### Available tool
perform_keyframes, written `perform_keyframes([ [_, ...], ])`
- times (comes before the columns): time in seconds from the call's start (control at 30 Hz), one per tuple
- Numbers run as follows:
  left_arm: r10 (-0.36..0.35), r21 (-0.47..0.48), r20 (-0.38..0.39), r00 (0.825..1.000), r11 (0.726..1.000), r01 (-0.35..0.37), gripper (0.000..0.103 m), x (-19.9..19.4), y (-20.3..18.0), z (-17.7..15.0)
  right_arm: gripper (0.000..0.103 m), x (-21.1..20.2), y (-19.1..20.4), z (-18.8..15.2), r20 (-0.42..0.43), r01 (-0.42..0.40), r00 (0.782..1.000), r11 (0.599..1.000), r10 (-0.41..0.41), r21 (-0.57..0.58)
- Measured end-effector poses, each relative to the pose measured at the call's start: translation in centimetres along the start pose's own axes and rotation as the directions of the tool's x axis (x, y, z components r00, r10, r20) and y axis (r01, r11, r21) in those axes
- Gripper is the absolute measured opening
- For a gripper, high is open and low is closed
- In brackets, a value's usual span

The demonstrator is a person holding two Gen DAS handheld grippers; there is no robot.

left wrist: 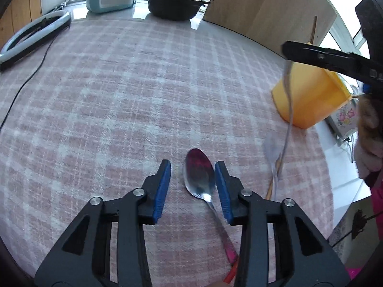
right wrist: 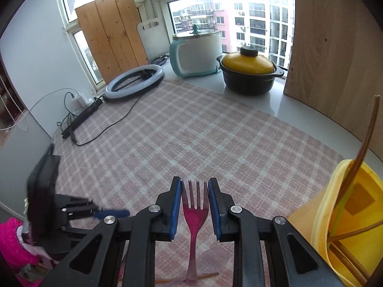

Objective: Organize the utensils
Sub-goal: 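Lift the metal spoon with the left tool while the right tool lifts the fork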

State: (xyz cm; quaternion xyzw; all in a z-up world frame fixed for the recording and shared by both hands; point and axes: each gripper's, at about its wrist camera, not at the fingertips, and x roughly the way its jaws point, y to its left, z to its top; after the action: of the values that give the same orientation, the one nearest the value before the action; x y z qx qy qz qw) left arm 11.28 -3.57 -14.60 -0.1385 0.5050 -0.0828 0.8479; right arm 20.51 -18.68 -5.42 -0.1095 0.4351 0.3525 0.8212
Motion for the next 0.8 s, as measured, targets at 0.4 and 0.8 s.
perform_keyframes([
  [0.4, 0.008, 0.051, -0.023, 1.000, 0.999, -0.007, 0.019, 2.0, -0.8, -0.1, 0.021, -3.1, 0.1, -1.3, 0.054, 0.031, 0.998, 0.999, -0.032, 0.021],
  [0.8, -0.021, 0.068, 0.025, 0.999, 0.997, 0.019, 0.001, 1.1, -1.6, -0.4, 0.021, -4.8, 0.1, -2.3, 0.070, 0.055, 0.996, 0.998, -0.057, 0.035],
])
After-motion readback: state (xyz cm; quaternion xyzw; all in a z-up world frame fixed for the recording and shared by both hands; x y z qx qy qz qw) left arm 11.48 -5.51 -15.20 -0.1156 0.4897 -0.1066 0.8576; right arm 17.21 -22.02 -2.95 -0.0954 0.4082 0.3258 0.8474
